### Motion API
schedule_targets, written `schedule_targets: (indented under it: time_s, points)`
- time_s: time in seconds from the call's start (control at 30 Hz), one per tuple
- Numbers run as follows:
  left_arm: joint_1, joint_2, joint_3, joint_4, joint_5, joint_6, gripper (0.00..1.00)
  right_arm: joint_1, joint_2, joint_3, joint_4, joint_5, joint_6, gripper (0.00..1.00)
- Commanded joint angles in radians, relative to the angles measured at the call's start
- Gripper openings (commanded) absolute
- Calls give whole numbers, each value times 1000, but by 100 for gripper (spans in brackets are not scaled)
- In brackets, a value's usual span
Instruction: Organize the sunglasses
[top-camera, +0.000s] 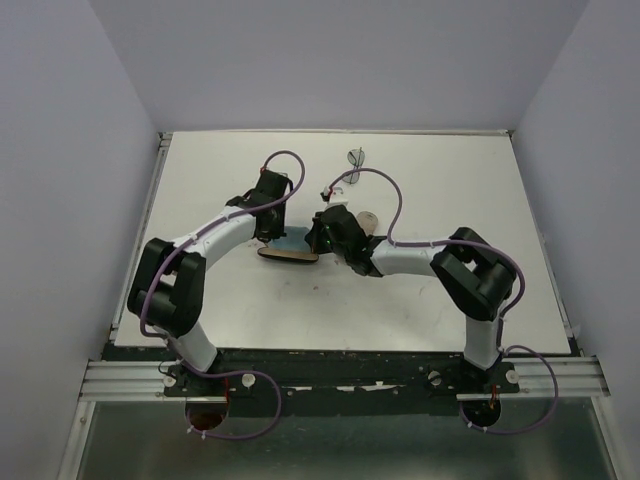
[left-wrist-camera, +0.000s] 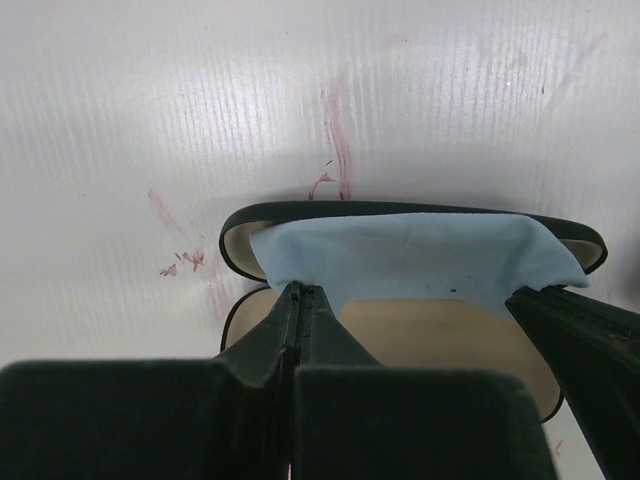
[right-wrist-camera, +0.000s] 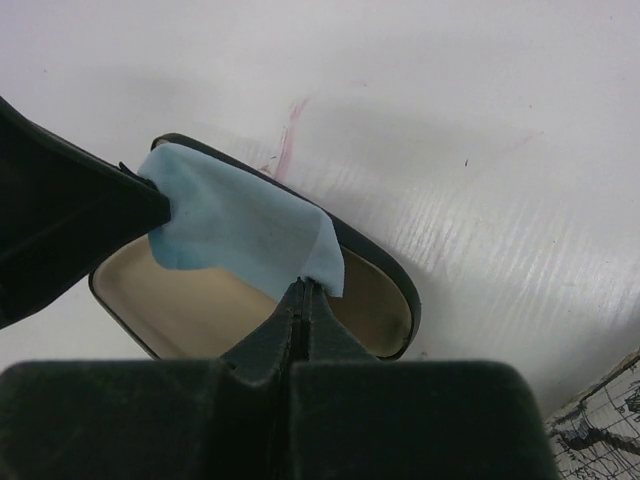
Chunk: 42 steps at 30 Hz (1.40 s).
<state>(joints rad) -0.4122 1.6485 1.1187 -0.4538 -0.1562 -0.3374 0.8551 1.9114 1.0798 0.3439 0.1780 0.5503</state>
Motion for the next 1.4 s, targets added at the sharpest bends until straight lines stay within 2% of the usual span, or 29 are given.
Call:
schedule_targets:
  time_s: [0.0, 0.43, 1.37]
  points:
    - [4, 34, 35, -40, -9, -2, 0, -5, 29, 9, 26, 0, 16, 1]
    - [9, 76, 72, -74, -100, -38, 0, -7, 43, -17, 46, 21, 63, 1]
    - [10, 137, 118, -89, -98, -71, 0, -5, 66, -47, 70, 93, 175, 1]
